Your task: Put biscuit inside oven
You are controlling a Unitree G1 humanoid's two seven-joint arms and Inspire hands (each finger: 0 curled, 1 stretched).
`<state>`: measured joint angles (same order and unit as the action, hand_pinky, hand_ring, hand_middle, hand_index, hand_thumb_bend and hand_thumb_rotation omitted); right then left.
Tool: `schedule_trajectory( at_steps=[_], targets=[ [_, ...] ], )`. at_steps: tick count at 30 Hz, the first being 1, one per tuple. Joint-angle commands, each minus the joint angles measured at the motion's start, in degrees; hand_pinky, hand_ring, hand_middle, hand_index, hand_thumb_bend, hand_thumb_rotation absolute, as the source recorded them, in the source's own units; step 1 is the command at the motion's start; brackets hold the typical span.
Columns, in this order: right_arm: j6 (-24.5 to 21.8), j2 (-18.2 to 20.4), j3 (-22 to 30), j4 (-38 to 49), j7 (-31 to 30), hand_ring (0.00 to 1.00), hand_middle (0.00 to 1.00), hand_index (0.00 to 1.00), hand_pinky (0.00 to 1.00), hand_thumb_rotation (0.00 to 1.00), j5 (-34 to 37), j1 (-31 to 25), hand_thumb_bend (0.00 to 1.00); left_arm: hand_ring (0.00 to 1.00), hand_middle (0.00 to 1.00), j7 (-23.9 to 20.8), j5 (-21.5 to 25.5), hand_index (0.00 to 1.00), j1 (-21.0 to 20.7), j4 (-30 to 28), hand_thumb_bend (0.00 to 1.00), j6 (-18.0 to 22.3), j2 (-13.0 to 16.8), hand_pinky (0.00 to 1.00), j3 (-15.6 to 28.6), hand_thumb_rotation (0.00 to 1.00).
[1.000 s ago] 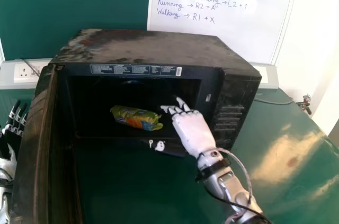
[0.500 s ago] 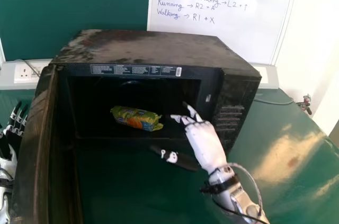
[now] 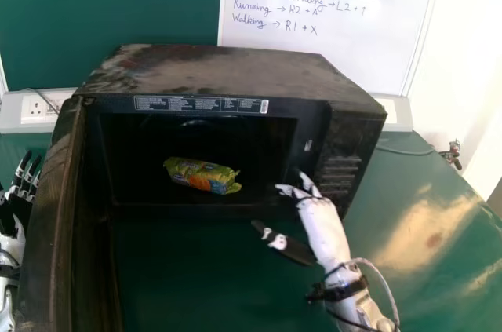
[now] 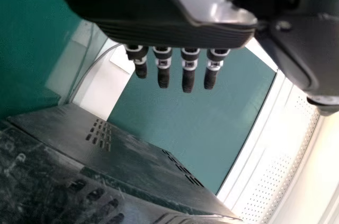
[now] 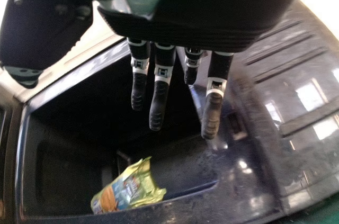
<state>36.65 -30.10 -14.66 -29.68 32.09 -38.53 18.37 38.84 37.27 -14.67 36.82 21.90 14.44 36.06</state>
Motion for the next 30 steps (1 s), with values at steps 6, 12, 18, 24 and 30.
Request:
schedule_trajectory(
  at_steps=[6,12,18,24,30],
  targets=[
    [7.9,0.5,3.9,-5.9,-0.4,0.47,0.59,0.73,0.36,0.95,6.6,-2.1,0.89,0.45,0.65,-0.4,-0.2,0.83,2.1,2.1,0.11,0.5,-2.2,0.0,-0.4,0.0],
    [13.3,2.4,6.6,-12.4,-2.0,0.47,0.56,0.7,0.41,1.0,11.9,-1.9,0.86,0.44,0.65,0.4,0.2,0.83,1.8,3.1,0.12,0.5,-1.9,0.09,-0.2,0.0],
    [17.5,4.4,8.8,-19.3,-2.0,0.4,0.52,0.67,0.32,1.0,14.9,-0.8,0.82,0.45,0.65,0.5,0.4,0.84,2.2,2.4,0.12,-0.2,-1.8,0.1,-0.1,0.0],
    [23.2,7.3,10.7,-26.8,-1.9,0.32,0.46,0.62,0.27,1.0,17.3,1.2,0.76,0.45,0.64,0.4,0.3,0.84,2.5,1.8,0.12,-0.4,-1.6,0.11,-0.2,0.0],
    [25.6,10.2,13.0,-32.9,-6.9,0.3,0.42,0.59,0.25,1.0,22.9,3.1,0.72,0.45,0.65,0.9,0.5,0.84,2.3,2.7,0.12,-0.7,-1.3,0.05,0.0,0.0]
  ],
)
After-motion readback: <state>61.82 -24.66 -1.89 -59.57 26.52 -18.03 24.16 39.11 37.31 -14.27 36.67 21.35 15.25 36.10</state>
